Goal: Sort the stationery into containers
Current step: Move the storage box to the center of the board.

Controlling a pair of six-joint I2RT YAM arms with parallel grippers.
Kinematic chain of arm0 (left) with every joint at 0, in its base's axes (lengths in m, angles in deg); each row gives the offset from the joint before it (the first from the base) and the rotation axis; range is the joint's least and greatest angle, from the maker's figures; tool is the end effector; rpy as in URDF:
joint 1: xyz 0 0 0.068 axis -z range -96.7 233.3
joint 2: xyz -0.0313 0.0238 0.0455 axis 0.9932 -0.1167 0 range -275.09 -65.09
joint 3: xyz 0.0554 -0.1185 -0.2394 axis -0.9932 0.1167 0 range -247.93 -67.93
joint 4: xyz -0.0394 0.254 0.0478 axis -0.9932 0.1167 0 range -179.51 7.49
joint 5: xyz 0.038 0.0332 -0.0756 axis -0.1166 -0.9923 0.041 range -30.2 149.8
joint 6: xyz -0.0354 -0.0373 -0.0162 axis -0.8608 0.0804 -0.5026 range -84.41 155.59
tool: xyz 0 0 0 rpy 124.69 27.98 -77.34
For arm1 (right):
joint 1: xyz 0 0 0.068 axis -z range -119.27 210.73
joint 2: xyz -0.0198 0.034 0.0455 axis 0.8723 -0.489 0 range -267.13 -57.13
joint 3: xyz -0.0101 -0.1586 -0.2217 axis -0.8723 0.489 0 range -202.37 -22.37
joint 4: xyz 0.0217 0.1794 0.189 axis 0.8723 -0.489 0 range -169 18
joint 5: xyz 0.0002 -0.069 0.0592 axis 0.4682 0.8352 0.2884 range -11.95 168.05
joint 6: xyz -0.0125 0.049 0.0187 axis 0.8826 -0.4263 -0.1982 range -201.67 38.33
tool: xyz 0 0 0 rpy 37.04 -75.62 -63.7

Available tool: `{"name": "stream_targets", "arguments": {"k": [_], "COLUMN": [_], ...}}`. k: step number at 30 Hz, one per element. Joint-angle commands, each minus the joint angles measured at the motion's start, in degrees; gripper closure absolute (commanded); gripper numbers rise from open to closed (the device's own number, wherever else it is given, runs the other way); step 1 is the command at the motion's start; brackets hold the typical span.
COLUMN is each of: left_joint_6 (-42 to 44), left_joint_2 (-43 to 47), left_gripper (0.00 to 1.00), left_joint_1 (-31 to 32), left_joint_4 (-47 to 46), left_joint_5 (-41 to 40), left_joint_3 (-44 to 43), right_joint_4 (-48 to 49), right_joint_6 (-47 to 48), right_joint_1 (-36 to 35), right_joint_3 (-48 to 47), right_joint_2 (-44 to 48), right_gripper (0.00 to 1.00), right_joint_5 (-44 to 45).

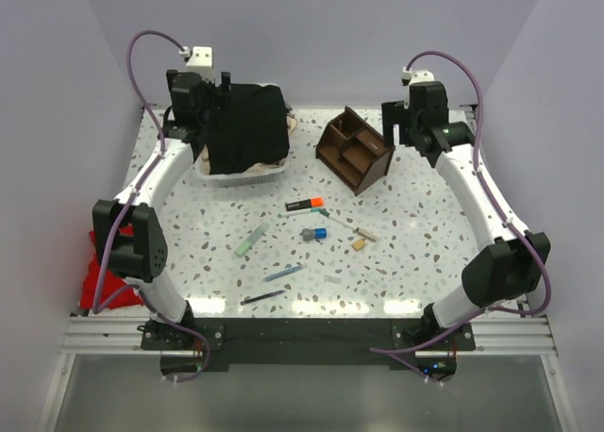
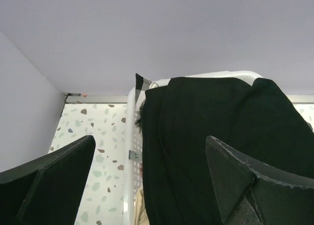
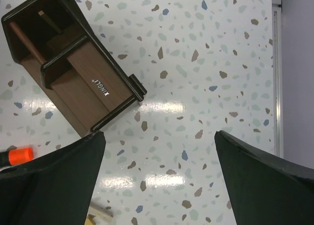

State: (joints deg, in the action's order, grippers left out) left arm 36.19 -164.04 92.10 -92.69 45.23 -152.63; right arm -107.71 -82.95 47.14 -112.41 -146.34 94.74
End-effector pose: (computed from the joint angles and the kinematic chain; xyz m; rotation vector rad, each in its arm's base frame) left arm 0.4162 -0.0554 0.3513 -0.0401 1.7588 0.1201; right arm 0.3418 0.0722 0.3791 -0.0667 2.1541 -0.1674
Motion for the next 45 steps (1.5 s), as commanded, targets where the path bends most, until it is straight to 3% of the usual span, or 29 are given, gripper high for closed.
{"name": "stream_targets", "arguments": {"k": [1, 9, 19, 29, 35, 42, 45], "left_joint_6": [-0.86, 3.26, 4.67, 5.64, 4.76, 4.50, 4.15], "left_joint_2": [2.27, 9.21, 14.23, 14.14, 14.93, 15.02, 14.85], "left_gripper": [0.00, 0.00, 0.00, 0.00, 0.00, 0.00, 0.00], "left_joint_1": [-0.01, 0.08, -0.01, -0.01, 0.08, 0.08, 0.08], "left_joint_4": [-1.39, -6.83, -8.68, -8.42, -7.19, -7.02, -7.02], "left_joint_5": [-4.76, -10.56, -10.31, -9.16, -9.08, -8.99, -8.81], "left_joint_3": [-2.40, 7.88, 16.23, 15.89, 16.50, 16.15, 15.98], "right_joint_4": [-4.36, -10.08, -16.41, -18.08, -18.44, -20.37, -19.85], "right_joint_6": [-8.90, -22.88, -30.71, -37.56, -38.88, -39.24, -37.57], "right_joint_1": [0.05, -2.85, -4.08, -5.49, -6.01, -5.93, -5.23], "right_joint_3": [-5.48, -16.39, -17.45, -19.28, -21.23, -18.60, -17.89], "right_joint_2": [-3.84, -15.20, -18.81, -23.72, -26.37, -26.37, -26.63], "right_gripper": [0.06, 0.15, 0.24, 0.36, 0.38, 0.51, 0.52], "right_joint_5": [3.26, -0.25, -0.25, 3.70, 5.72, 9.85, 11.08]}}
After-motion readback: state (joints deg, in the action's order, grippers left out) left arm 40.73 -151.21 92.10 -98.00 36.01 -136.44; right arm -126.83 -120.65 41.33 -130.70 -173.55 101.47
